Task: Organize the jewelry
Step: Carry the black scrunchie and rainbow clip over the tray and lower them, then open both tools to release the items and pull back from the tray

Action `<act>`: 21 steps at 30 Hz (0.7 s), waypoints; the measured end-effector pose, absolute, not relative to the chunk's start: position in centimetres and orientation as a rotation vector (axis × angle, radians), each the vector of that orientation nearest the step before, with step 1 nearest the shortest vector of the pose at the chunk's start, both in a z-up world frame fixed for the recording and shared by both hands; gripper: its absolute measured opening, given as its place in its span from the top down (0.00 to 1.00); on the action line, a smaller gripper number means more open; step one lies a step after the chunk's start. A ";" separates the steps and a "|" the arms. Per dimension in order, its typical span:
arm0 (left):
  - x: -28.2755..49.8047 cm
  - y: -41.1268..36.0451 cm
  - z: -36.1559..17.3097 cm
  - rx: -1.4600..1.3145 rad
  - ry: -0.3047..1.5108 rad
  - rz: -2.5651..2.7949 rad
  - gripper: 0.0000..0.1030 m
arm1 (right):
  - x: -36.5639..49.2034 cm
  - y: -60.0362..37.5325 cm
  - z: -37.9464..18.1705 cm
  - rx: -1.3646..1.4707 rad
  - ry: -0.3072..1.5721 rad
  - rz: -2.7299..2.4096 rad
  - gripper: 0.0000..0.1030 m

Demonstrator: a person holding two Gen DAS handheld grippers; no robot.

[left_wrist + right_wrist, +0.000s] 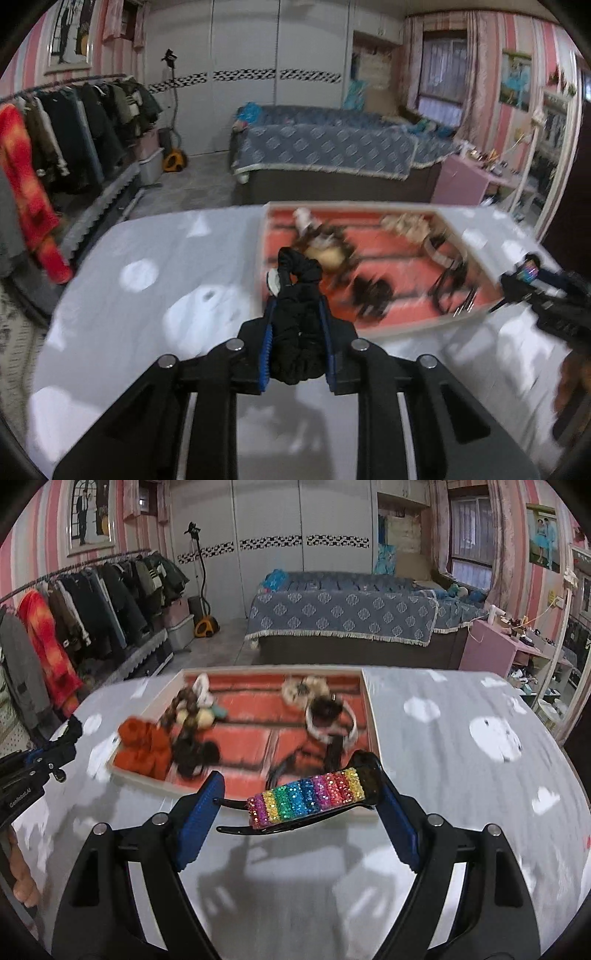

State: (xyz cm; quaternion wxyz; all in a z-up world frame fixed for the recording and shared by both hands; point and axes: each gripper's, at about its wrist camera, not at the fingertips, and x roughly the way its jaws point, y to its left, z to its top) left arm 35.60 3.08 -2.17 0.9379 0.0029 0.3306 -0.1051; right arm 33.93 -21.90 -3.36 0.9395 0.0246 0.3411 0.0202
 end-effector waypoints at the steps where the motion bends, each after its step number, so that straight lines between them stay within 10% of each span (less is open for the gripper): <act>1: 36.7 2.3 -2.1 0.001 0.659 -0.229 0.78 | 34.8 -22.0 -3.5 0.055 0.695 0.041 0.22; 21: 44.4 -2.0 -8.6 0.082 0.723 -0.233 0.78 | 40.9 -22.2 -8.9 0.030 0.693 -0.026 0.22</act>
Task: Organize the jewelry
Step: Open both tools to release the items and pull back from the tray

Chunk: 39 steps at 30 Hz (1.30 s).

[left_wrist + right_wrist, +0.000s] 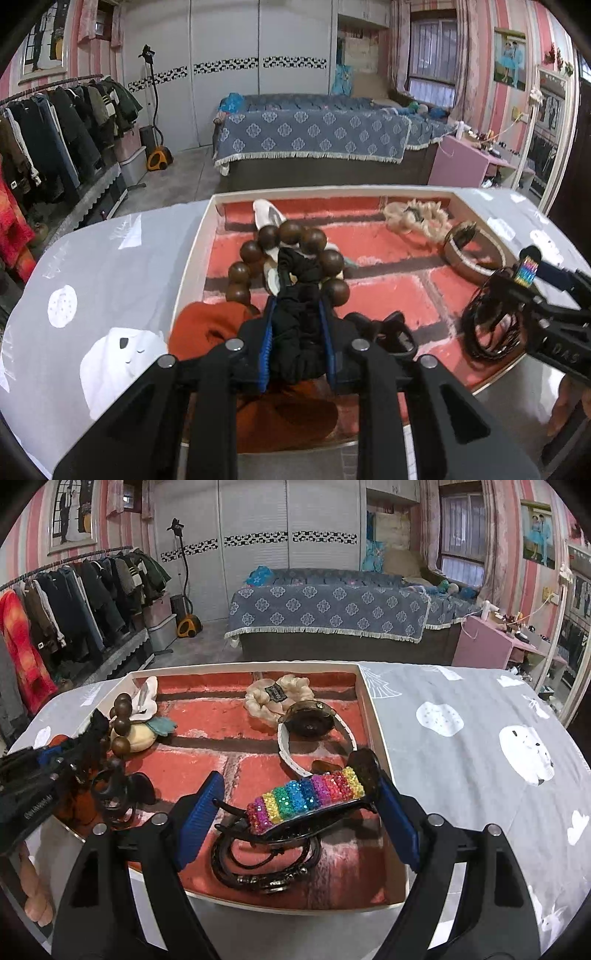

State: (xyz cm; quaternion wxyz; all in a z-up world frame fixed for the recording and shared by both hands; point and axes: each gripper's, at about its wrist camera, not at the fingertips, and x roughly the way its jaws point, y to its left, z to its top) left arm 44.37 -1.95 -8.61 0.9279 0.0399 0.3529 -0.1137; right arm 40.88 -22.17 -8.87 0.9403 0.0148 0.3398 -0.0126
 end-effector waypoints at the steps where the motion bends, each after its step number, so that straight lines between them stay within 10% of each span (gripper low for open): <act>1: 44.4 -2.0 -8.8 0.086 0.727 -0.230 0.78 | 40.9 -22.2 -8.9 0.029 0.690 -0.028 0.22; 8: 45.0 -1.8 -9.4 0.079 0.742 -0.207 0.73 | 41.6 -22.2 -9.9 0.033 0.723 -0.019 0.15; 22: 39.2 -0.7 -5.3 0.089 0.636 -0.171 0.11 | 38.2 -24.2 -6.4 0.074 0.663 -0.013 0.04; 39: 26.4 1.5 0.0 0.077 0.499 -0.081 0.04 | 25.0 -22.6 -2.4 -0.015 0.527 0.032 0.04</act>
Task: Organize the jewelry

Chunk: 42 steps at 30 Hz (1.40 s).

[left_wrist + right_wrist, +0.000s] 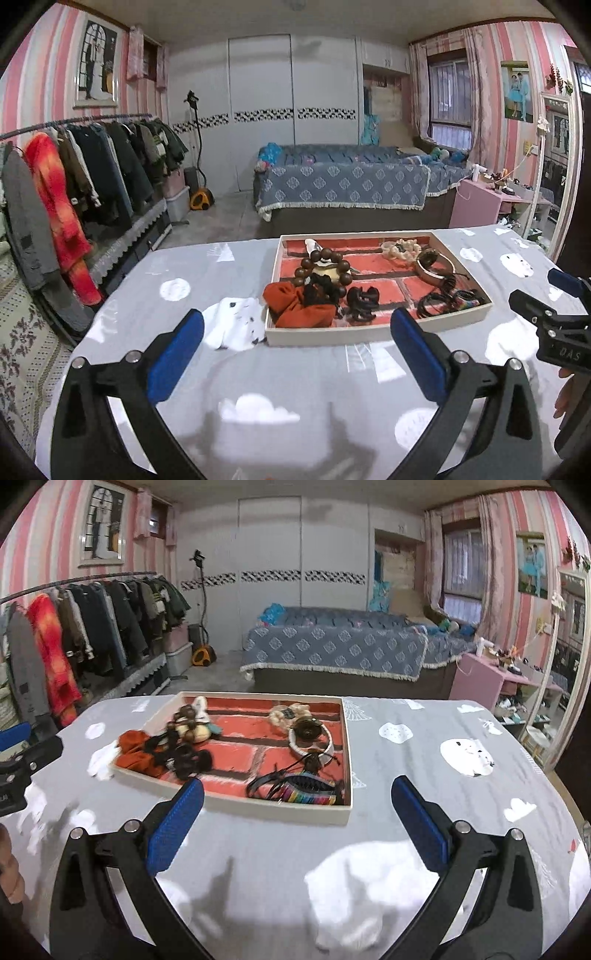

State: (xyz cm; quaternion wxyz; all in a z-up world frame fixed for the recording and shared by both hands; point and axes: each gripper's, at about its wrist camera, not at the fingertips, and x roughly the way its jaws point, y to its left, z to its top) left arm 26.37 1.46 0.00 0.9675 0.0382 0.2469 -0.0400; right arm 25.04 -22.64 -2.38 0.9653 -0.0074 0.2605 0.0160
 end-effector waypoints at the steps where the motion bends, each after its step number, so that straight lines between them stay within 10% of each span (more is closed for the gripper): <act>1: 25.2 1.3 0.0 0.091 0.488 -0.063 0.04 | 24.2 -22.6 -2.3 -0.020 0.519 0.032 0.04; 42: 12.6 2.4 -0.6 0.031 0.439 0.015 0.04 | 9.4 -21.8 -1.3 -0.014 0.402 -0.055 0.04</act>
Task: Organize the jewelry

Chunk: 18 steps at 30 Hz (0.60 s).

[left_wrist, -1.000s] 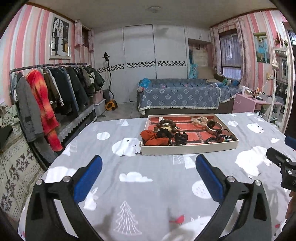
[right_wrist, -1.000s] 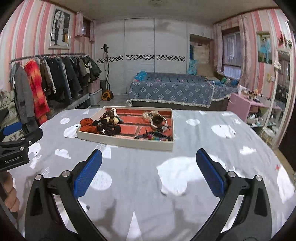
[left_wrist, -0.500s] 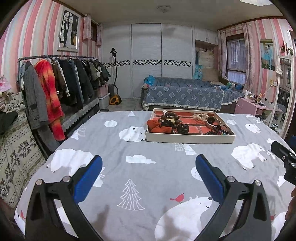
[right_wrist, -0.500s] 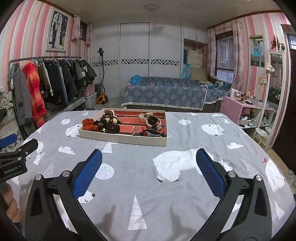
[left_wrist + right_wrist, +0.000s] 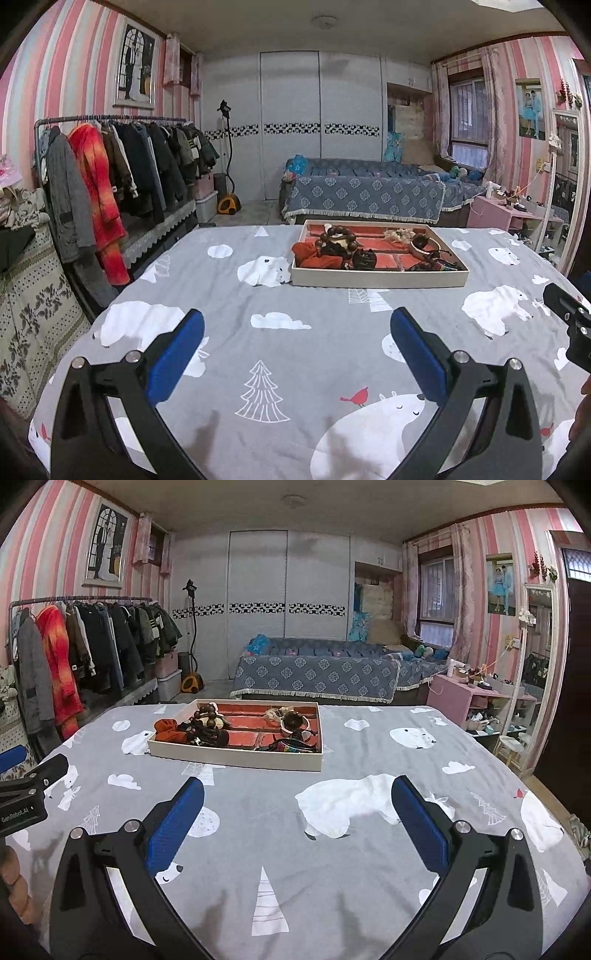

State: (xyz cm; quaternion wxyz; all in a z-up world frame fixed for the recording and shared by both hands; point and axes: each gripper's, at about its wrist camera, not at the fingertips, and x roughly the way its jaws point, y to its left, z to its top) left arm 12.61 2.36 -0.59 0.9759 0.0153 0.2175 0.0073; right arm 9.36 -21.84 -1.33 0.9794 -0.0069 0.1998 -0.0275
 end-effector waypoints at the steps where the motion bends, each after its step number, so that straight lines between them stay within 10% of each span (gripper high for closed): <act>1: 12.6 2.3 -0.6 0.037 0.434 0.015 0.04 | 9.3 -21.8 -1.3 -0.015 0.400 -0.057 0.04; 18: 12.5 1.8 -0.5 0.056 0.423 0.004 0.04 | 9.4 -22.2 -1.4 -0.005 0.397 -0.065 0.04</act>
